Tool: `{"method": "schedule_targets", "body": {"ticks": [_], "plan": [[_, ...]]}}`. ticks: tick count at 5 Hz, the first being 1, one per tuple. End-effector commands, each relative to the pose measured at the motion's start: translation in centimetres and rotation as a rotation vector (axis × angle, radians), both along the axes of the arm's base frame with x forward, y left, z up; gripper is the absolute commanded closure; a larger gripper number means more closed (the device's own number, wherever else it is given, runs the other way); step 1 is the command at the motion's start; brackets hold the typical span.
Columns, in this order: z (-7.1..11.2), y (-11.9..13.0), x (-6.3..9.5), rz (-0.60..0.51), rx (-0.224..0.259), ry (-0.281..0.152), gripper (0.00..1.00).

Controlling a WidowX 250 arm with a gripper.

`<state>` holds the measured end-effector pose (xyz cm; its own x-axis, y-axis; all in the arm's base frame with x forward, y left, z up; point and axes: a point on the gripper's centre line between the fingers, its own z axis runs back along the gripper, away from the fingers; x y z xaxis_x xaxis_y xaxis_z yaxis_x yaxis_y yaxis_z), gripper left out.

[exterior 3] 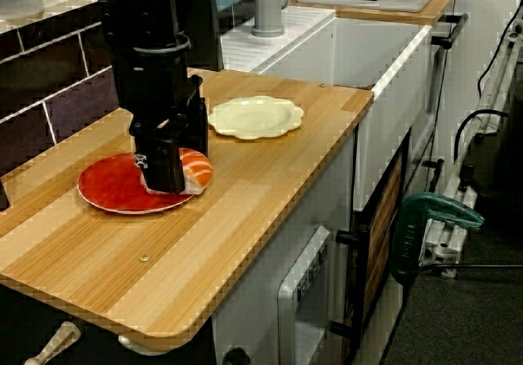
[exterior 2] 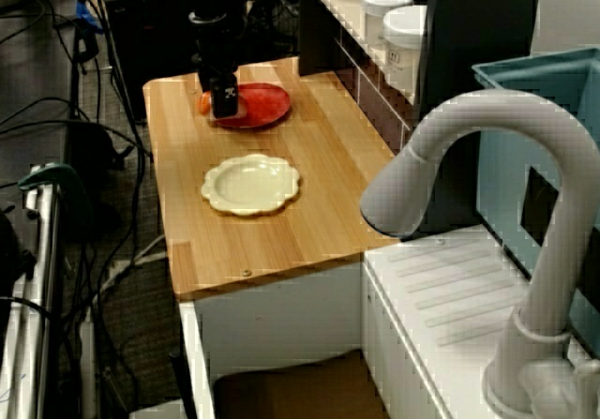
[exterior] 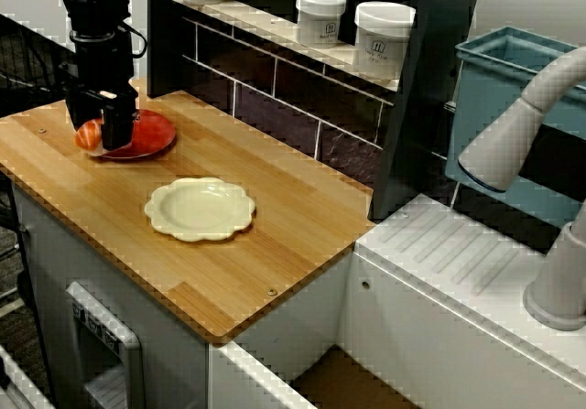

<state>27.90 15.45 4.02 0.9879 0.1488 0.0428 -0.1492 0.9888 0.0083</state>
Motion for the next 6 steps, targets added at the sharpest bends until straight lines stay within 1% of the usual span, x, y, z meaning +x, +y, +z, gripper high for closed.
{"method": "schedule_targets", "body": {"ticks": [1, 2, 3, 4, 5, 6], "plan": [[2.5, 0.7, -0.2, 0.0, -0.012, -0.035, 1.0], [4.9, 0.0, 0.1, -0.026, -0.036, -0.041, 1.0], [6.7, -1.1, 0.6, -0.055, -0.065, -0.047, 1.0], [7.8, -3.6, 1.2, -0.118, -0.111, -0.04, 1.0], [7.4, -6.8, 1.4, -0.16, -0.064, -0.029, 1.0], [7.4, -8.5, 0.9, -0.189, -0.042, -0.051, 1.0]]}}
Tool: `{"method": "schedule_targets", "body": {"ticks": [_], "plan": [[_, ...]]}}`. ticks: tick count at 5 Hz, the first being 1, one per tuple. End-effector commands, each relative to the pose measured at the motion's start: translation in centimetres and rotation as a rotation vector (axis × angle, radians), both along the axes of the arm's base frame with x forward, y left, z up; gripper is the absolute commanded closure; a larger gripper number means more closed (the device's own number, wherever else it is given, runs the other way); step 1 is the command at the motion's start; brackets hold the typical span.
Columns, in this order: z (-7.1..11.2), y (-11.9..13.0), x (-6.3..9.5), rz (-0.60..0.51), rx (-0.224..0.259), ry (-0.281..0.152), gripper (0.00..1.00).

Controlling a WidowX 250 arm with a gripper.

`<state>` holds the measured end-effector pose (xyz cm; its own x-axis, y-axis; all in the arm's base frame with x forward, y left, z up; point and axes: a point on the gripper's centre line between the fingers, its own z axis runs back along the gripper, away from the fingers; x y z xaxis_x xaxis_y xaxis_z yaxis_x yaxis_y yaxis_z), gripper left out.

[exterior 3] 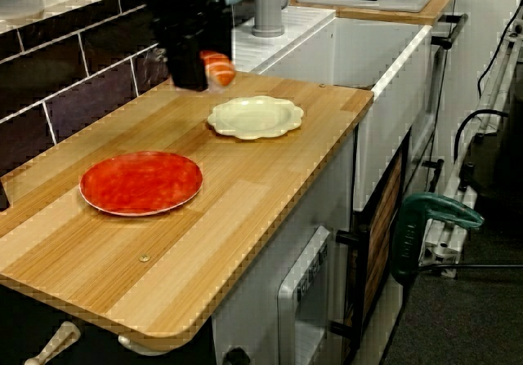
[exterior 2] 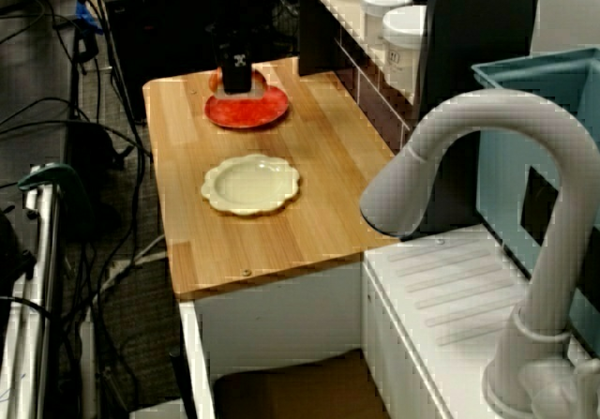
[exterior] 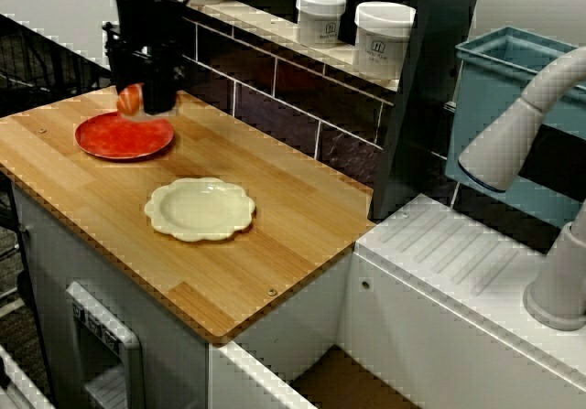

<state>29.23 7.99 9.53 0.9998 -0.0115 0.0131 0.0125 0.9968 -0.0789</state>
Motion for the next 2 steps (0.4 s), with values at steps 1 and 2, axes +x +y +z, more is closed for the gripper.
{"method": "schedule_targets", "body": {"ticks": [1, 2], "plan": [[1.6, -2.3, -1.1, -0.048, 0.049, -0.086, 1.0], [0.6, -3.6, -1.8, -0.055, 0.057, -0.085, 1.0]]}}
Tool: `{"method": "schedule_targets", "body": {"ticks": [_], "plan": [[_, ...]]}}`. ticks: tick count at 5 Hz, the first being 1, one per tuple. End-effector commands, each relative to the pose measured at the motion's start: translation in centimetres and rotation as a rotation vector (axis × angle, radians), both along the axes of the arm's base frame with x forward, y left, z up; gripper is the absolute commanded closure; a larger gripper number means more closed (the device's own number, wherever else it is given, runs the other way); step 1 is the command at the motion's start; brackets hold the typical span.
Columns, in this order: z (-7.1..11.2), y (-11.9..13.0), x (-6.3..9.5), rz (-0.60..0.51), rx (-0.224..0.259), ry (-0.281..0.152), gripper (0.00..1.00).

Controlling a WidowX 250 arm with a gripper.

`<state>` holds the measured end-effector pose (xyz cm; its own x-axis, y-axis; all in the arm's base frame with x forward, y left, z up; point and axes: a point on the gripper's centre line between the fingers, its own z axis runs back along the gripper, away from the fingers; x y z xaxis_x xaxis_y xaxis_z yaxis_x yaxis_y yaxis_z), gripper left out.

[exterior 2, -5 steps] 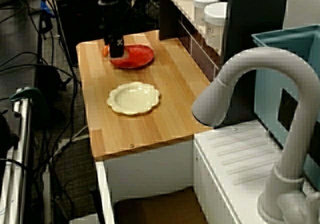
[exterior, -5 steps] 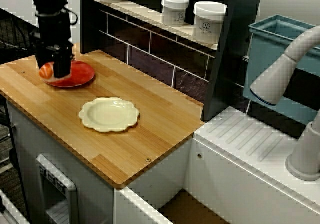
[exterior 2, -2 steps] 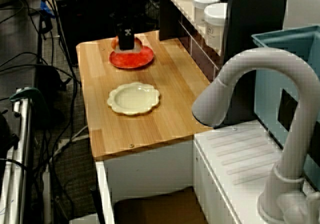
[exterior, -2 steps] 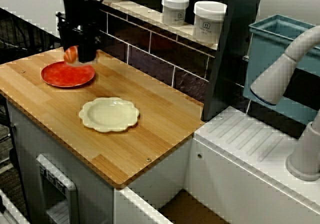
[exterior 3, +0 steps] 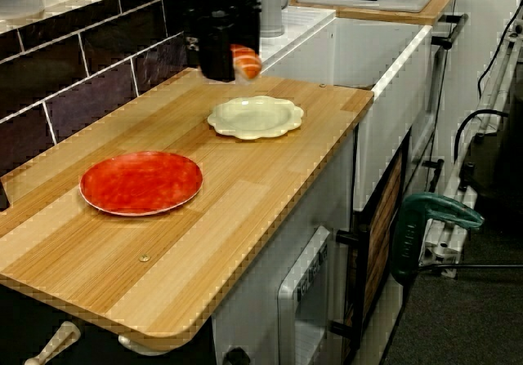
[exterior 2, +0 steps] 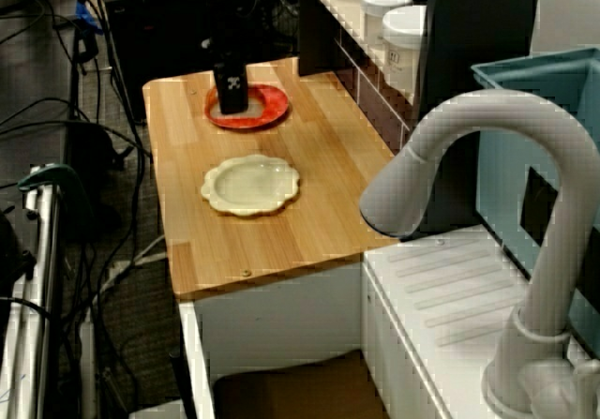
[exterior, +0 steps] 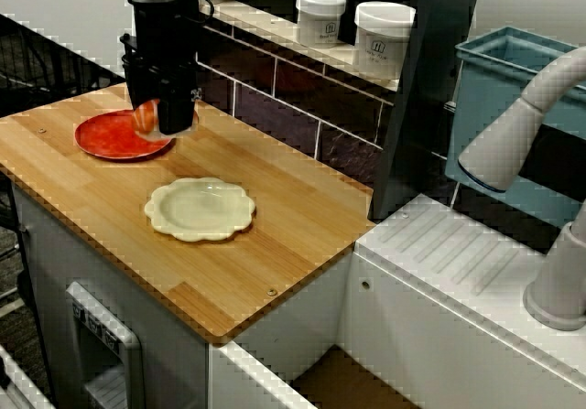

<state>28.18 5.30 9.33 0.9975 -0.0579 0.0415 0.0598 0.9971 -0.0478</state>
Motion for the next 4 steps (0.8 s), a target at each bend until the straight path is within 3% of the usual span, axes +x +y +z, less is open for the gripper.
{"method": "schedule_targets", "body": {"ticks": [1, 4], "plan": [[-0.4, -1.9, -0.9, -0.008, 0.028, -0.05, 1.0], [-3.6, -3.3, -0.4, 0.009, 0.059, -0.033, 1.0]]}}
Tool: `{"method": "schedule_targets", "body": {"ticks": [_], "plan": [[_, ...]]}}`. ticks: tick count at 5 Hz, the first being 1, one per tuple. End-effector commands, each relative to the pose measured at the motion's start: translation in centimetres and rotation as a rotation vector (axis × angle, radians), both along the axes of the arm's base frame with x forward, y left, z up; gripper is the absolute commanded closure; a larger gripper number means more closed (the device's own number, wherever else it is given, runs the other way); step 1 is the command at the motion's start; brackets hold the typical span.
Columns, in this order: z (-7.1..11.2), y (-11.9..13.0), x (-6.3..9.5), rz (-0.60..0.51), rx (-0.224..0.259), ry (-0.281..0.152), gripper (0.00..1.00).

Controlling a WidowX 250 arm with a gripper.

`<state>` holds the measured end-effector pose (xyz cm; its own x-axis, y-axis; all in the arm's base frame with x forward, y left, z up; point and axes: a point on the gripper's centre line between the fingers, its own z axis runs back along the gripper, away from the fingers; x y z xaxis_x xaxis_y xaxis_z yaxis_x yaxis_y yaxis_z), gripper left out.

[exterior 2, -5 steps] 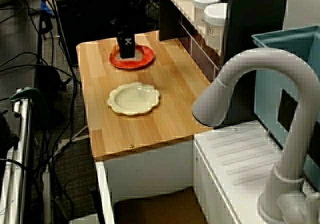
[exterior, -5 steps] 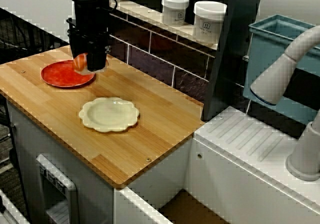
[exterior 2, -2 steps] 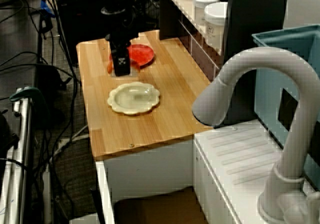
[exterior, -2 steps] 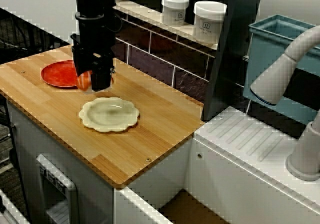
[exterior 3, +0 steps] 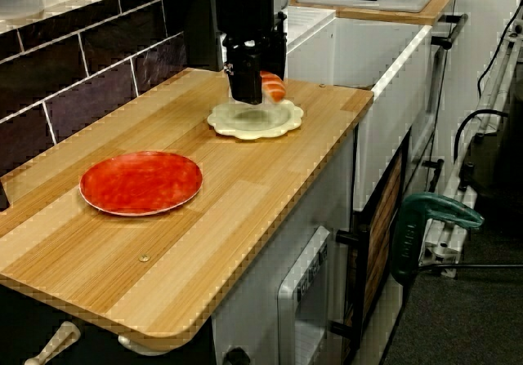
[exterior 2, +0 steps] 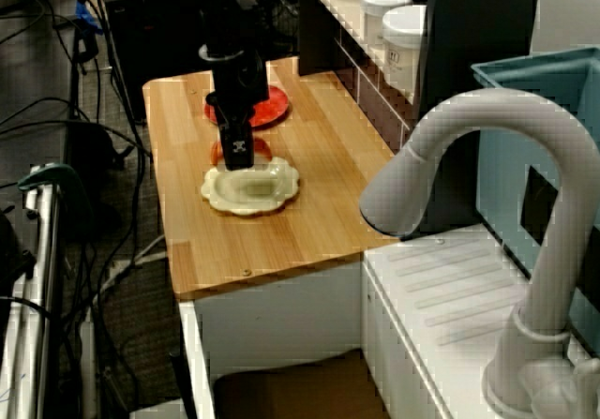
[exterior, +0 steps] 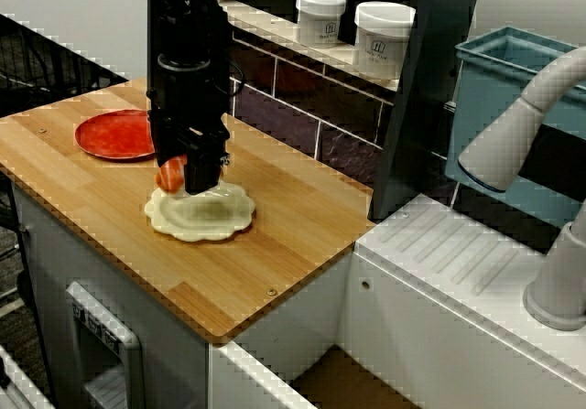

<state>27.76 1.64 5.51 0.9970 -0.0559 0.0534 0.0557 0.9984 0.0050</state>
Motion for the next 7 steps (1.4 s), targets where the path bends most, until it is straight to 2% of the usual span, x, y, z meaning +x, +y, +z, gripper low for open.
{"method": "schedule_targets", "body": {"ticks": [1, 2, 5, 7], "plan": [[0.1, 0.6, -0.2, 0.009, 0.01, -0.008, 0.71], [0.2, 1.3, -0.3, 0.032, 0.003, 0.002, 0.0], [1.4, 2.7, -1.0, 0.03, -0.024, 0.001, 0.0], [0.7, 2.7, -1.7, 0.033, -0.021, 0.0, 0.0]]}}
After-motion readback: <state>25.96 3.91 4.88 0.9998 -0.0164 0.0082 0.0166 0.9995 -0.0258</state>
